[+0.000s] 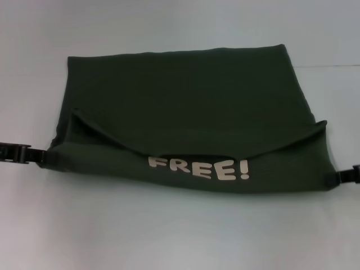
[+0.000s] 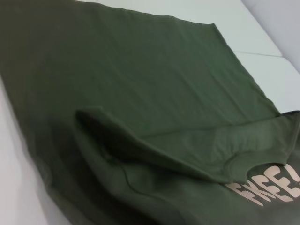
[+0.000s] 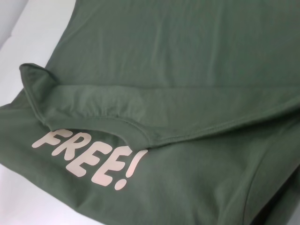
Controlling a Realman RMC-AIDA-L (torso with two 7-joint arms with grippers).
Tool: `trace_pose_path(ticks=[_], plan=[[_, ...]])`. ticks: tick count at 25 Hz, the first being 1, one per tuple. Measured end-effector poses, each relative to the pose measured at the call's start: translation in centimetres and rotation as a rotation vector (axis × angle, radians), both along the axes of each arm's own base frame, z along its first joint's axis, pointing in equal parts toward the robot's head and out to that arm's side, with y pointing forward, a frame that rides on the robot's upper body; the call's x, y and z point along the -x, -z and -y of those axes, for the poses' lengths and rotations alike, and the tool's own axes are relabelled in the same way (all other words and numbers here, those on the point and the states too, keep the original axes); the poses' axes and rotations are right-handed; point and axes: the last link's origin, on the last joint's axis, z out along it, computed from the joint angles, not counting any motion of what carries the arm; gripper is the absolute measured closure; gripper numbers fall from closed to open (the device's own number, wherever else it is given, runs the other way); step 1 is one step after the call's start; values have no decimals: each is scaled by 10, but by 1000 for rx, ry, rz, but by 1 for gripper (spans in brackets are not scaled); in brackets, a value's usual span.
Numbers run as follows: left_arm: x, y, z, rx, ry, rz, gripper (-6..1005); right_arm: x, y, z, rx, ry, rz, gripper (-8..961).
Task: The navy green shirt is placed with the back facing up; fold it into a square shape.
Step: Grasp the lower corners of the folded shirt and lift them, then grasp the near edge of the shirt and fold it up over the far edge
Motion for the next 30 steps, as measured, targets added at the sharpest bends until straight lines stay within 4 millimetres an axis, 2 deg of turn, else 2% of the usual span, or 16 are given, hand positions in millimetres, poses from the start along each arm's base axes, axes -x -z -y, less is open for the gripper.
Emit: trace_pose_path(ticks=[7, 20, 25, 28, 30], plan=[[6, -7, 10, 33, -23, -3, 970, -11, -2, 26, 8, 36, -71, 907], [12, -26, 17, 9, -46, -11, 975, -21, -8, 56, 5, 74, -153, 907], [11, -30, 8, -53, -42, -8, 976, -19, -12, 46, -51, 49, -160, 908], [10, -32, 3, -86, -38, 0, 977, -10, -11, 30, -84, 16, -151, 907], [9, -35, -9, -183, -39, 38, 978, -5, -13, 18, -117, -3, -149, 907]])
